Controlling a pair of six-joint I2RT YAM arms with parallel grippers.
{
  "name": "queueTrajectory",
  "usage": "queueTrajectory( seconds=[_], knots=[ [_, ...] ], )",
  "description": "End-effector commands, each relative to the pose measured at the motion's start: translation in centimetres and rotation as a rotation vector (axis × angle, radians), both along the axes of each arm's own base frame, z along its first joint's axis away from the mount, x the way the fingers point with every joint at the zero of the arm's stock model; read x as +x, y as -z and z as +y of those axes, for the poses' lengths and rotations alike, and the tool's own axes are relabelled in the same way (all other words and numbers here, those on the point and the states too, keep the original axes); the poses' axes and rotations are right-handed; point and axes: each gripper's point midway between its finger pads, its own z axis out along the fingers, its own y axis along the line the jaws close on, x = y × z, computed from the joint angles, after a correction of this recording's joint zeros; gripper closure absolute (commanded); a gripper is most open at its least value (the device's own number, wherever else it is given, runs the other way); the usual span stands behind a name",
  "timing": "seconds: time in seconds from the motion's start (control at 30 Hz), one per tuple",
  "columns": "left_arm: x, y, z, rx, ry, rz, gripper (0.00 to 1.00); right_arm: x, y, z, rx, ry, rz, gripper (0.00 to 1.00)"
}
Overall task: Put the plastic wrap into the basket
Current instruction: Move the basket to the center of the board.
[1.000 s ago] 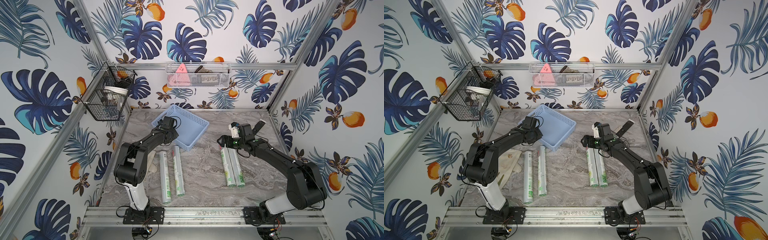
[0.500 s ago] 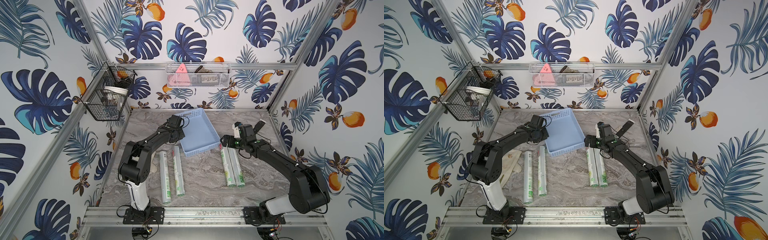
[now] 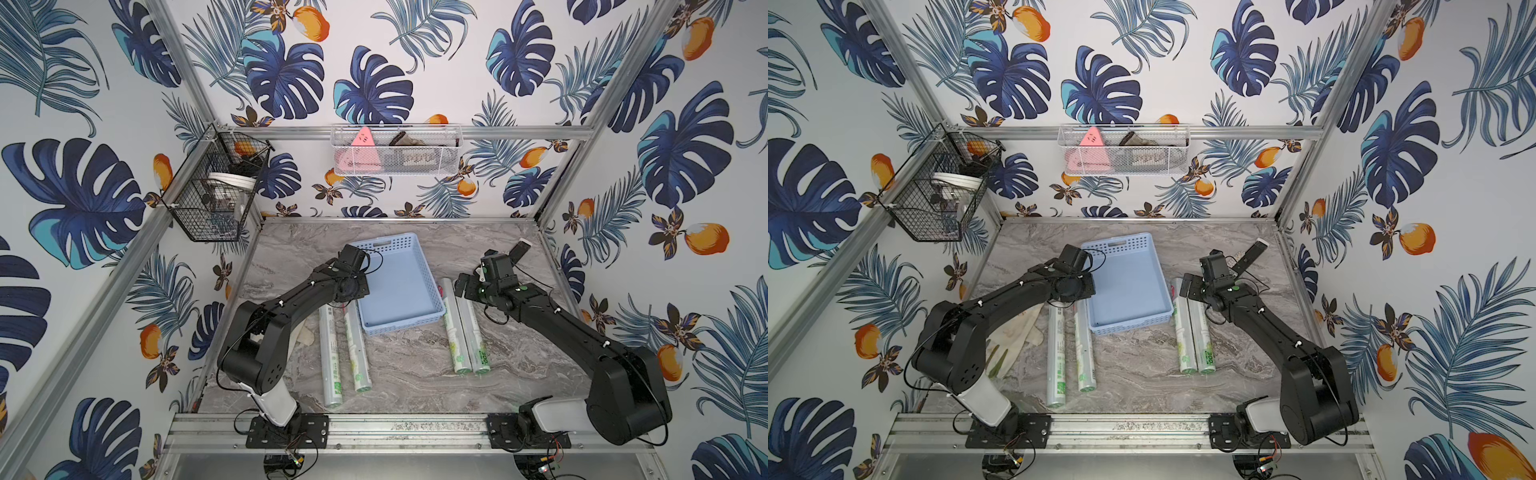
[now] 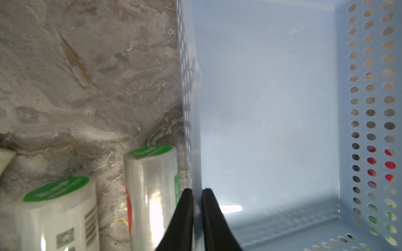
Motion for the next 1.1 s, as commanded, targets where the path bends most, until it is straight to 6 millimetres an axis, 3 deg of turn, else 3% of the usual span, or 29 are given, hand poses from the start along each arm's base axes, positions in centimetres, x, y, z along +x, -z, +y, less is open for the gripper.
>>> queueTrajectory(
  seconds=[0.0,0.17,0.47,0.7,0.87,1.07],
  knots=[
    [-2.7,0.7,-0.8,-0.002,0.073,0.052,0.82,-1.7,1.3,-1.5,-0.048,0.051,0.080,0.00],
    [-5.2,1.2,-0.7,0.019,0.105,0.071,0.82,-3.6,3.2,-2.7,-0.087,0.092,0.176,0.01],
    [-8.5,1.8,-1.3,-0.020,0.113,0.087,0.80,-6.4,6.0,-3.0,-0.077,0.106,0.297,0.06],
    [-9.7,2.2,-2.1,0.002,0.178,0.111,0.79,-6.7,6.9,-3.0,-0.098,0.084,0.331,0.14],
    [-10.4,3.0,-3.0,0.009,0.218,0.133,0.81,-6.4,7.2,-2.9,-0.108,0.073,0.337,0.14],
    [-10.8,3.0,-2.6,0.061,0.227,0.150,0.81,-6.3,7.8,-3.0,-0.117,0.077,0.348,0.12]
  ],
)
